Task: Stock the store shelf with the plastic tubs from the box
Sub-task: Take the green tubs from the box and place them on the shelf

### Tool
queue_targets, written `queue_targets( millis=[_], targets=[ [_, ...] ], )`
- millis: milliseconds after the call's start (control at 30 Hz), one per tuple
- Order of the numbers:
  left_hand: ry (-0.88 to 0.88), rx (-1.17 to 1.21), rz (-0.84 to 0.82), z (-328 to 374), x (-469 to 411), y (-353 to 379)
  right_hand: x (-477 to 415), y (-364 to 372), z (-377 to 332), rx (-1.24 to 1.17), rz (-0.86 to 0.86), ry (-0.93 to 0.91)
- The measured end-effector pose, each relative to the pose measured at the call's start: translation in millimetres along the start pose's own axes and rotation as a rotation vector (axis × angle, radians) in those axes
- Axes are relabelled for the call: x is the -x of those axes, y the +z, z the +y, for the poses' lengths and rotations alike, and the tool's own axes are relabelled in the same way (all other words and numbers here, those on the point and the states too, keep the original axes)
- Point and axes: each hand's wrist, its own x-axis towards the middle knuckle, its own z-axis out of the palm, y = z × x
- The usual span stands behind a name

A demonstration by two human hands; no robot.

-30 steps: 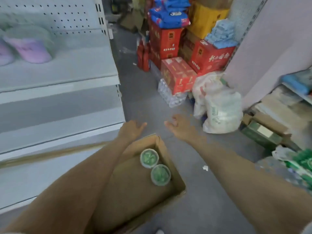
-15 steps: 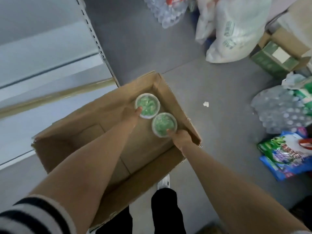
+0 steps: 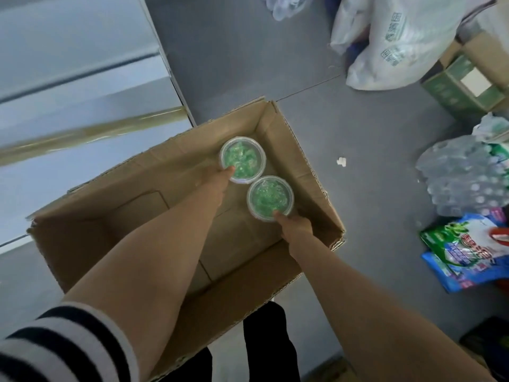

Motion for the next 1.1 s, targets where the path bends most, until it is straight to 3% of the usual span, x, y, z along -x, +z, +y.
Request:
queue_targets(
  millis=[167, 367, 500, 767, 933, 1100],
  targets=[
    [-0.013, 0.151, 0.081, -20, 8, -22, 18, 0, -2, 0.016, -0.010, -0.088],
    [-0.141, 0.378, 0.042, -46, 55, -68, 53, -11, -11, -0.019, -0.173, -0.069],
    [-0.113, 0.468, 0.074, -50, 99, -106, 92, -26, -21, -0.009, -0.279, -0.133],
    [0.178, 0.507, 0.146, -14, 222, -169, 205, -67, -62, 0.000, -0.429, -0.369],
    [0.357, 0.797, 0.091, 9, 322, -211, 272, -86, -97, -0.019, -0.553, -0.555],
    [0.543, 0.878, 0.102, 45, 413, -263, 352, -95, -132, -0.073, -0.716, -0.694]
  ],
)
